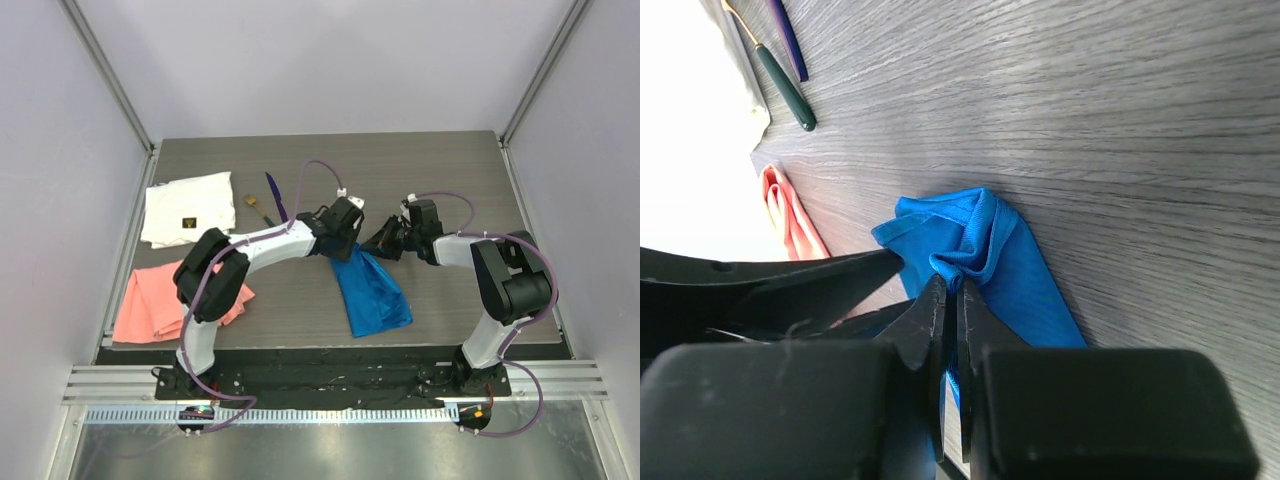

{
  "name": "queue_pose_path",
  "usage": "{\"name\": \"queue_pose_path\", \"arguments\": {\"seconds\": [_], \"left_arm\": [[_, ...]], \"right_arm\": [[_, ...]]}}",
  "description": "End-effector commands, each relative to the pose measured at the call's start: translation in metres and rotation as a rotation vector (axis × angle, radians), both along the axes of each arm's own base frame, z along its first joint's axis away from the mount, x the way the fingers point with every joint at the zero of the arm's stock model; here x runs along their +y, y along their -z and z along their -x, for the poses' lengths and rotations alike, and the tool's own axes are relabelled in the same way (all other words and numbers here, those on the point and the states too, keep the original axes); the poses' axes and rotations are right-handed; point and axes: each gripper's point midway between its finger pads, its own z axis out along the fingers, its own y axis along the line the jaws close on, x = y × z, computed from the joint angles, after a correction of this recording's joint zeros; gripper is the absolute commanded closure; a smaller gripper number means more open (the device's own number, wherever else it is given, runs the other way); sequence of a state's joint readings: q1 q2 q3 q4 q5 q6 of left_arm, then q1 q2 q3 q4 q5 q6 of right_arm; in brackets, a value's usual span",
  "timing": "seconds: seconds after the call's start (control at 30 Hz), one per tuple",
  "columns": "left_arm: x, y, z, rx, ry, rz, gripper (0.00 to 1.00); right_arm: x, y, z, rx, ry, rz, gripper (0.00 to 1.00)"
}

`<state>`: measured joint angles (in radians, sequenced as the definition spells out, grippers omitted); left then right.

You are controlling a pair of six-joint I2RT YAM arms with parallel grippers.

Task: Fold the napkin into a case and place the utensils inside
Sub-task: Grasp the top corner of the smaller rectangle folded napkin from the folded napkin.

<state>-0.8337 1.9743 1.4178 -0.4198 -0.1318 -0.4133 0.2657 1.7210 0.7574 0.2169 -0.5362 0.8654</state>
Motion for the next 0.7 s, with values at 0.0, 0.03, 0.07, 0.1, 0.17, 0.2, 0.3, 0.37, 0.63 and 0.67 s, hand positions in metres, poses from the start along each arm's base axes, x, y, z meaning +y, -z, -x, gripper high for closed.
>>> {"name": "queue_pose_path", "arguments": {"seconds": [0.0, 0.03, 0.07, 0.1, 0.17, 0.2, 0.3, 0.37, 0.63, 0.67], "left_arm": [[-0.006, 0.002, -0.004, -0.015, 0.029, -0.021, 0.62], [-0.010, 0.002, -0.002, -0.008, 0.039, -0.007, 0.61], [-0.014, 0.004, -0.001, 0.001, 0.048, 0.001, 0.60], [-0.014, 0.005, -0.001, 0.001, 0.046, -0.005, 0.59], [-0.015, 0.008, -0.002, 0.007, 0.053, -0.024, 0.60], [-0.015, 0.008, -0.003, 0.004, 0.049, -0.026, 0.61], [-0.015, 0.006, -0.006, -0.011, 0.040, -0.027, 0.76], [-0.017, 0.003, -0.007, -0.014, 0.039, -0.015, 0.83], [-0.030, -0.005, -0.001, 0.030, 0.039, 0.059, 0.99], [-0.031, -0.006, 0.000, 0.035, 0.036, 0.066, 1.00]], "right_arm": [[0.001, -0.014, -0.007, -0.054, 0.018, -0.006, 0.96], [0.000, -0.013, -0.007, -0.048, 0.022, -0.001, 0.96], [0.000, -0.013, -0.007, -0.049, 0.022, 0.000, 0.96], [0.000, -0.012, -0.007, -0.046, 0.024, 0.000, 0.97], [0.001, -0.013, -0.007, -0.046, 0.023, -0.001, 0.97], [0.001, -0.014, -0.008, -0.049, 0.026, 0.001, 0.97], [0.000, -0.013, -0.006, -0.041, 0.033, 0.015, 0.97], [0.003, -0.012, -0.003, -0.031, 0.026, 0.011, 0.97], [0.020, -0.014, 0.008, -0.004, 0.025, -0.021, 0.97], [0.021, -0.013, 0.010, 0.001, 0.031, -0.027, 0.97]]}}
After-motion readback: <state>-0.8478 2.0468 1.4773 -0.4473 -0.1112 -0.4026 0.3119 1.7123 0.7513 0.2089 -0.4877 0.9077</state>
